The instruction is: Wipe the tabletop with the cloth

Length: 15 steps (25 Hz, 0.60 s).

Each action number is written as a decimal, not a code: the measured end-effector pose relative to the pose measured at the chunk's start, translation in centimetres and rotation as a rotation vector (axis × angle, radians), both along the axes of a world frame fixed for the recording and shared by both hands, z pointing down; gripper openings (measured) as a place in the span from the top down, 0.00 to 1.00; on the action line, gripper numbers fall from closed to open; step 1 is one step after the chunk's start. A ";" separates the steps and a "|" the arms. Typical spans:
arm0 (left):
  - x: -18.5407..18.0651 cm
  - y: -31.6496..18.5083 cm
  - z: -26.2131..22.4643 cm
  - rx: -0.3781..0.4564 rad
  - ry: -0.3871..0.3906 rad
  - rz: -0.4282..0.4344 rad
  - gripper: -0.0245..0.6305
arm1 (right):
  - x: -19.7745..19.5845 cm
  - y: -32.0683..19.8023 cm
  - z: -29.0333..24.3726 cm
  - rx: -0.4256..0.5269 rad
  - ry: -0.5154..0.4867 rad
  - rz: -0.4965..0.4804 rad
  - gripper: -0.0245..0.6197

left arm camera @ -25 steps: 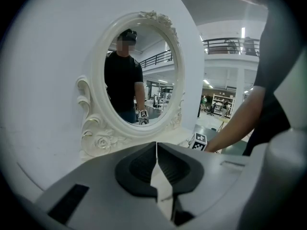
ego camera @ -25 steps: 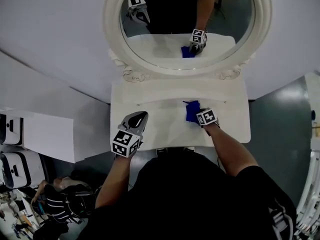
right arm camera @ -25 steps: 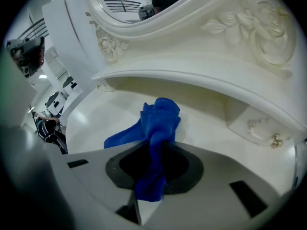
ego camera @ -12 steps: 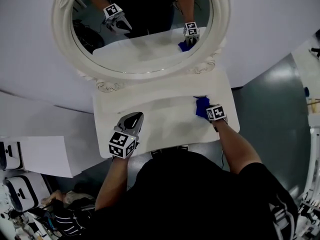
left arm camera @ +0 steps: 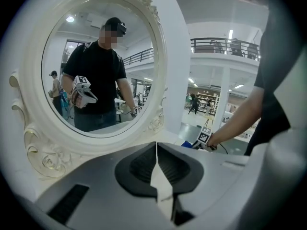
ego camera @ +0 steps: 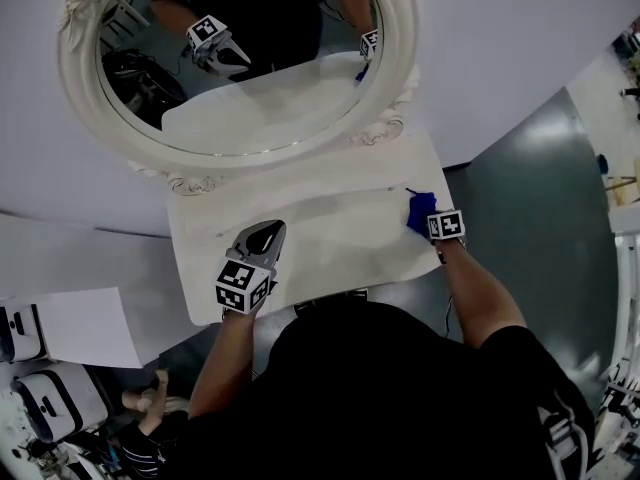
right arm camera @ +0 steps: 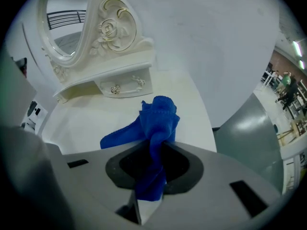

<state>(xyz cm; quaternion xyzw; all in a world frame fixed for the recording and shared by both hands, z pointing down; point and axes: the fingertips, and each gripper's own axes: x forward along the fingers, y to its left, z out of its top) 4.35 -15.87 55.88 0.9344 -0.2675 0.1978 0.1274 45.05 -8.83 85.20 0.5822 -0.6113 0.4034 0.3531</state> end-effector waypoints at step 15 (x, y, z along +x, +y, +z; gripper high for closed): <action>-5.8 1.3 -0.7 0.008 0.007 -0.096 0.94 | -6.3 -2.1 -2.1 0.006 -0.022 -0.041 0.87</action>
